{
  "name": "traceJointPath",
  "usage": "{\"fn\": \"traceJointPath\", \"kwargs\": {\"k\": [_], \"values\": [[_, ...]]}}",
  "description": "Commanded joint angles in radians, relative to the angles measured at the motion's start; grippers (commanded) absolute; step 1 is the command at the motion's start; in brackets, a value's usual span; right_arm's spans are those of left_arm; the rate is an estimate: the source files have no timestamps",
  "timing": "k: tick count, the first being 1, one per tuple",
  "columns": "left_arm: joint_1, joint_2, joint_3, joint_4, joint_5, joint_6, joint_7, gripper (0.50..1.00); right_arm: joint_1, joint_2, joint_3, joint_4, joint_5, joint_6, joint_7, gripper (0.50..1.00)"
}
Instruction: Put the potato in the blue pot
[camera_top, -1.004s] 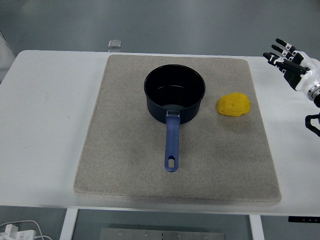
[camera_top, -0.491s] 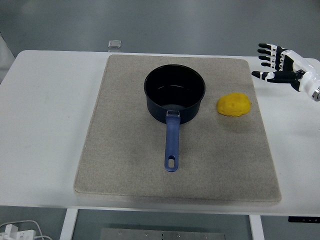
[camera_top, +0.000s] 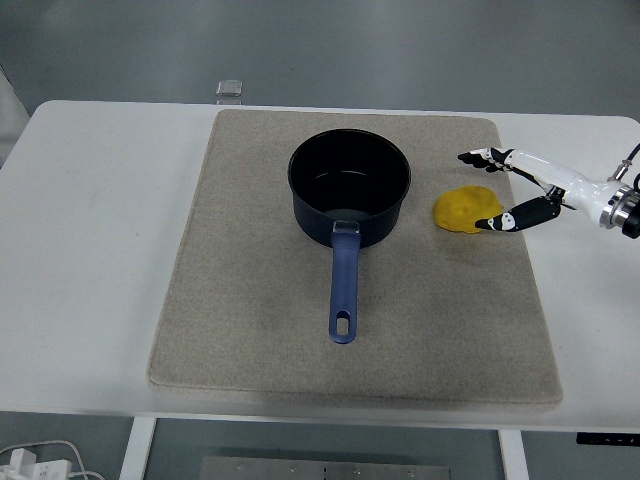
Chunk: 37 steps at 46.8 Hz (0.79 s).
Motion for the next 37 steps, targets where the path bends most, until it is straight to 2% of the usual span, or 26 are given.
{"fn": "traceJointPath", "kwargs": {"k": [1,18,32,34,37], "values": [[0.0,0.0,0.0,0.0,0.0,0.0,-0.001,0.999,0.003,0.002,-0.028,-0.006,-0.004,-0.021,-0.002,0.926],[0.0,0.0,0.0,0.0,0.0,0.0,-0.001,0.999,0.015,0.005,-0.041,-0.051,-0.015,-0.018,-0.012,0.913],[0.0,0.0,0.0,0.0,0.0,0.0,-0.001,0.999,0.018,0.049,-0.042,-0.07,-0.015,-0.016,-0.012,0.907],[0.0,0.0,0.0,0.0,0.0,0.0,-0.001,0.999,0.018,0.051,-0.042,-0.077,-0.015,-0.015,-0.012,0.897],[0.0,0.0,0.0,0.0,0.0,0.0,0.001,0.999,0.02,0.065,-0.042,-0.084,-0.015,-0.013,-0.012,0.846]]}}
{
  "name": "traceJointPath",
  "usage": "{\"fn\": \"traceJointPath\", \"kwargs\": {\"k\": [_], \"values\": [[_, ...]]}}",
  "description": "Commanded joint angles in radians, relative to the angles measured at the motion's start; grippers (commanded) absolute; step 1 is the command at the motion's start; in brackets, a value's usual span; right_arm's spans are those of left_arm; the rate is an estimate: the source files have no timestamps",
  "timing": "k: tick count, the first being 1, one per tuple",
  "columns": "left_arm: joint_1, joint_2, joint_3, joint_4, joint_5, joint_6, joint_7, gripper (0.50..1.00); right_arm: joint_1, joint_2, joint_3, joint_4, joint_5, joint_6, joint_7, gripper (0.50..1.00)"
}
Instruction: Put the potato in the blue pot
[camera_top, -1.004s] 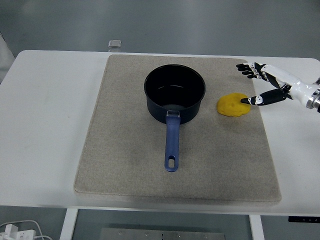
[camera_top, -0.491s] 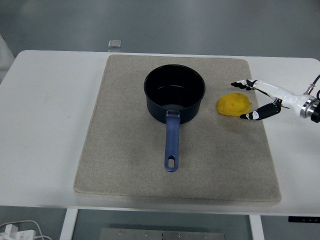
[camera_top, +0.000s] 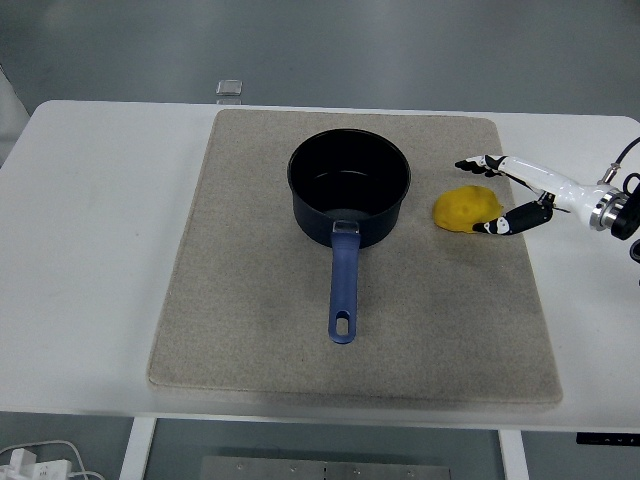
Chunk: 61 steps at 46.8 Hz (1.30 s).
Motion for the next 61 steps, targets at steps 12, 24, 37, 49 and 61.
{"fn": "traceJointPath", "kwargs": {"k": [12,24,37,49,61], "values": [[0.0,0.0,0.0,0.0,0.0,0.0,-0.001,0.999,0.029,0.018,-0.071,-0.008,-0.002,0.003,0.011,0.5],[0.0,0.0,0.0,0.0,0.0,0.0,-0.001,0.999,0.048,0.018,-0.102,-0.022,0.0,0.014,0.012,0.5],[0.0,0.0,0.0,0.0,0.0,0.0,-0.001,0.999,0.046,0.018,-0.1,-0.037,0.006,0.012,0.014,0.5],[0.0,0.0,0.0,0.0,0.0,0.0,0.001,0.999,0.048,0.019,-0.097,-0.046,0.012,0.012,0.012,0.5],[0.0,0.0,0.0,0.0,0.0,0.0,-0.001,0.999,0.046,0.021,-0.094,-0.063,0.015,0.014,0.012,0.5]]}}
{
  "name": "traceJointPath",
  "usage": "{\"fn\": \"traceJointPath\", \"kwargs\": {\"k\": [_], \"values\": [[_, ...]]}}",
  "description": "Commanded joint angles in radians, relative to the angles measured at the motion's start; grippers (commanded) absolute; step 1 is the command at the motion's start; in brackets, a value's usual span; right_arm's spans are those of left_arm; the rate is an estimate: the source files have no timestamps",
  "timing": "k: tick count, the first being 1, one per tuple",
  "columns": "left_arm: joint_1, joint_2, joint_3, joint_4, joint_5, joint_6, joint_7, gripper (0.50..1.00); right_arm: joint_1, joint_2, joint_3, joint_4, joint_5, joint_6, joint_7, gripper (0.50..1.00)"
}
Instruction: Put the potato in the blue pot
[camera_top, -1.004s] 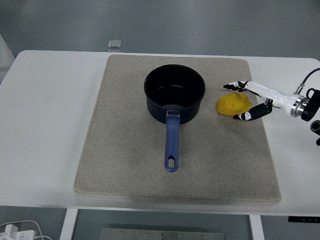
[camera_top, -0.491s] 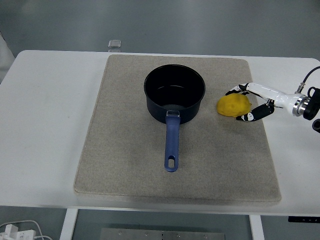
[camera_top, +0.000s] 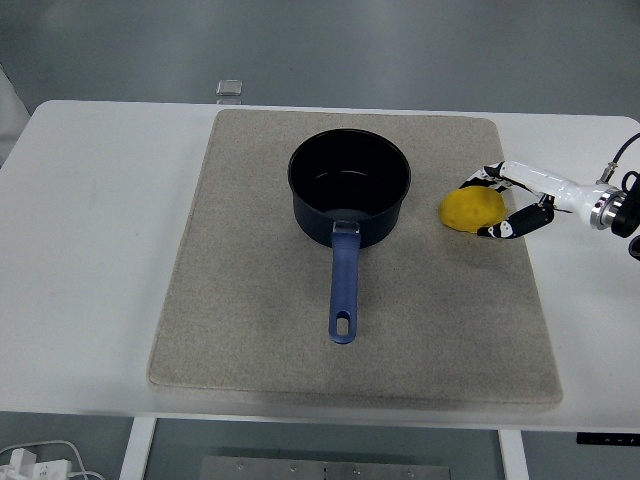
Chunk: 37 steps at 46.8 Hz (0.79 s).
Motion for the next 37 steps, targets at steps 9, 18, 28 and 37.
{"fn": "traceJointPath", "kwargs": {"k": [9,18,28,37], "values": [[0.0,0.0,0.0,0.0,0.0,0.0,0.001,0.999,-0.001,0.0,0.003,-0.002,0.003,0.001,0.0,0.5],[0.0,0.0,0.0,0.0,0.0,0.0,-0.001,0.999,-0.001,0.0,0.007,-0.002,0.003,0.001,0.0,0.5],[0.0,0.0,0.0,0.0,0.0,0.0,0.001,0.999,0.0,0.0,0.01,-0.002,0.004,0.001,-0.003,0.5],[0.0,0.0,0.0,0.0,0.0,0.0,-0.001,0.999,0.007,-0.002,0.014,-0.005,0.006,0.003,-0.003,0.5]]}}
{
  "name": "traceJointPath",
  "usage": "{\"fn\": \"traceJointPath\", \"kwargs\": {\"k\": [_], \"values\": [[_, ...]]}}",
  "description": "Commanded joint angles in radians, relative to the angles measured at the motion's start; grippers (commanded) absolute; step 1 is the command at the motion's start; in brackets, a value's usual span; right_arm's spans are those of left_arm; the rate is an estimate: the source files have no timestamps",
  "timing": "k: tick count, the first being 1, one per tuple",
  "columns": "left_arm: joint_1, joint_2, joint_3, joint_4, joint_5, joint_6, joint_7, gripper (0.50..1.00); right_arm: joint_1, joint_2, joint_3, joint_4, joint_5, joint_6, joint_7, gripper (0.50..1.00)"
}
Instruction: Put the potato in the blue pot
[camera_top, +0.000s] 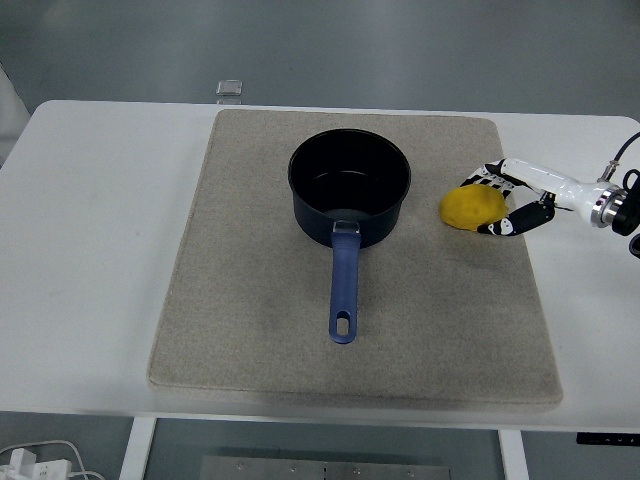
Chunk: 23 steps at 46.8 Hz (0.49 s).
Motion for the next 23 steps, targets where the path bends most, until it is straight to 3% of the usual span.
{"fn": "traceJointPath", "kwargs": {"k": [1,6,14,23], "values": [[0.0,0.0,0.0,0.0,0.0,0.0,0.001,0.999,0.01,-0.003,0.004,-0.003,0.003,0.001,0.0,0.5],[0.0,0.0,0.0,0.0,0.0,0.0,-0.001,0.999,0.053,-0.015,0.004,-0.003,0.046,0.01,0.0,0.5],[0.0,0.0,0.0,0.0,0.0,0.0,-0.001,0.999,0.148,-0.06,0.002,-0.003,0.159,0.094,0.002,0.5],[0.0,0.0,0.0,0.0,0.0,0.0,0.001,0.999,0.228,-0.073,0.002,-0.003,0.17,0.15,0.0,0.5]]}}
